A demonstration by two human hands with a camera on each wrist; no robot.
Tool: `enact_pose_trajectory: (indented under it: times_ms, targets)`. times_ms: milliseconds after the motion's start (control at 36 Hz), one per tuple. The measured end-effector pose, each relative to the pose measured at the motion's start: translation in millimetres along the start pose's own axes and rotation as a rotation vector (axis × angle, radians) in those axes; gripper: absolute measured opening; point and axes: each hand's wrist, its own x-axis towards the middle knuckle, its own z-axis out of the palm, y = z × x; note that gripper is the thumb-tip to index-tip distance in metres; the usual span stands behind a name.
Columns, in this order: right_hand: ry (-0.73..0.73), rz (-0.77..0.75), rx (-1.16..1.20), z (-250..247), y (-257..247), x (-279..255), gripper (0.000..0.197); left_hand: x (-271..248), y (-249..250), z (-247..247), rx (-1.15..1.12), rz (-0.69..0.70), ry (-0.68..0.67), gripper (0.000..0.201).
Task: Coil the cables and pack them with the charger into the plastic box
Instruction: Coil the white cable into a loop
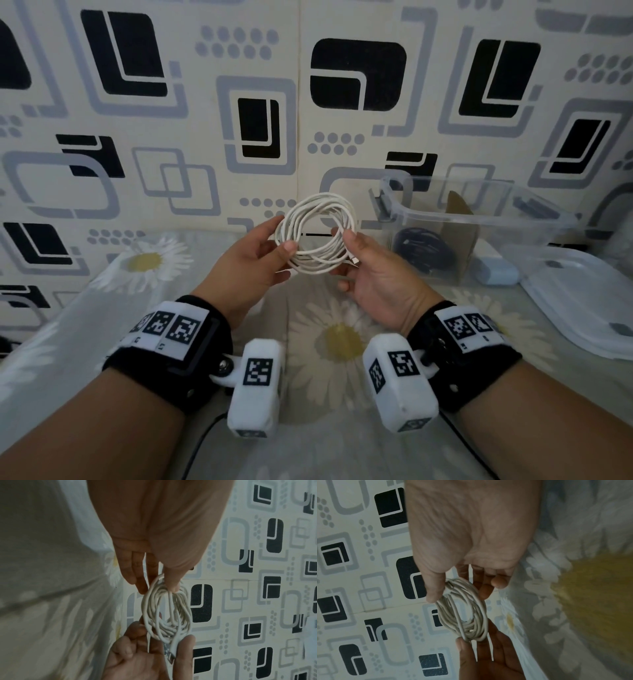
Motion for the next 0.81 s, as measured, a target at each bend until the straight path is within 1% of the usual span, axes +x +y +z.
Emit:
enact_pose_trajectory:
  times_ms: [56,139,278,389,500,611,750,806]
  targets:
    - [-0.007,-0.009,0.020,-1.0,0.4,0.2,0.045,-0.1,-0.1,0.0,-0.026,-0.011,-0.021,0.051]
    - [0.003,-0.031,0.031,-2.5,1.9,1.1,0.058,-1.1,0.3,-0.2,-0.061,-0.031,-0.053,0.050]
    - [0.046,-0.083,0.017,-4.7,3.9,3.6,0.061,-0.8,3.3,-3.1,-0.142,-0.082,-0.133,0.046]
    - [0.092,-0.139,-0.053,-6.1,5.1,5.0,0.055,-1.0,5.8,-3.9,-0.206,-0.094,-0.174,0.045]
    - [0.077,-0.184,-0.076,-6.6,8.2,5.3,0.040,-4.4,2.7,1.8,-0.173,-0.100,-0.174,0.047]
    - [0.079,-0.184,-0.128,-4.7,8.9,5.1,0.034,-5.4,-1.0,3.1,-0.144,-0.062,-0.133,0.049]
    - [0.105,-0.162,-0.146,-0.5,5.0,6.2,0.024,-4.1,3.9,3.7,-0.100,-0.004,-0.093,0.059]
    - [0.110,-0.148,-0.144,1.1,2.0,7.3,0.024,-4.9,9.1,4.1,-0.093,0.015,-0.086,0.057]
